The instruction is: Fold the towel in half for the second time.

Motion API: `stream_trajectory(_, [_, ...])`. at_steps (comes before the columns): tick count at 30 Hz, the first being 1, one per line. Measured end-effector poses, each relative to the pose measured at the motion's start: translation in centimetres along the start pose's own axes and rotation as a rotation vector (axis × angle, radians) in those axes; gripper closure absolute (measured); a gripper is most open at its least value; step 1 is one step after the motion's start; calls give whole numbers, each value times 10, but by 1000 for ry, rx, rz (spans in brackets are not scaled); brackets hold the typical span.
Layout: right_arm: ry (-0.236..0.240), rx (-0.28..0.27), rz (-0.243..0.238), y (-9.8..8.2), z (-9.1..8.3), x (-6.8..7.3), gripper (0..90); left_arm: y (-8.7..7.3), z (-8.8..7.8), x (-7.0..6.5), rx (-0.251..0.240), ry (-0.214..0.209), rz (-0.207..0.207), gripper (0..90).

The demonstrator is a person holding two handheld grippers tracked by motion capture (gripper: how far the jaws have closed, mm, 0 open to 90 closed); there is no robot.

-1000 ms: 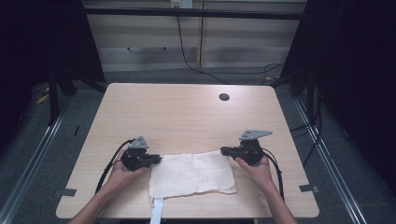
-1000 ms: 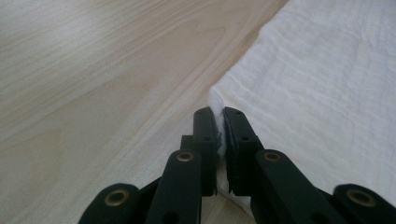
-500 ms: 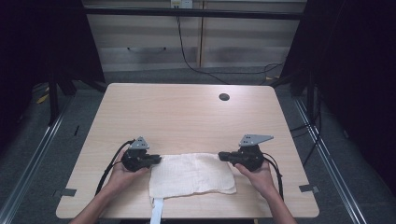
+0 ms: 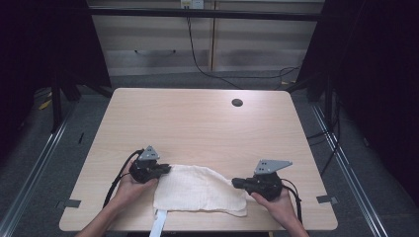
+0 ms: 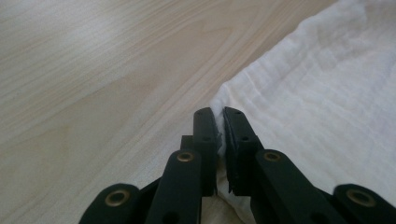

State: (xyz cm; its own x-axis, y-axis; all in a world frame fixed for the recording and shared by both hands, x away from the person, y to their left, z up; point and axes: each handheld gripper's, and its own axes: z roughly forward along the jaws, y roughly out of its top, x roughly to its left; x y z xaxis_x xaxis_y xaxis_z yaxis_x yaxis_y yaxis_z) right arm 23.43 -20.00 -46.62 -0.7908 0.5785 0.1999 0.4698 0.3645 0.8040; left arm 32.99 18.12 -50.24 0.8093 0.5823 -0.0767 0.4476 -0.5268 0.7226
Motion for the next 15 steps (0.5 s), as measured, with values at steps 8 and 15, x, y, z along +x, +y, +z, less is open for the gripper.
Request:
stream_trajectory(8, [66,54,-3,-13,8,21,881,0,0,-1,0,12,0,843])
stream_trajectory(15, [137,123,23,-26,18,26,881,1,1,-2,2,19,4,843])
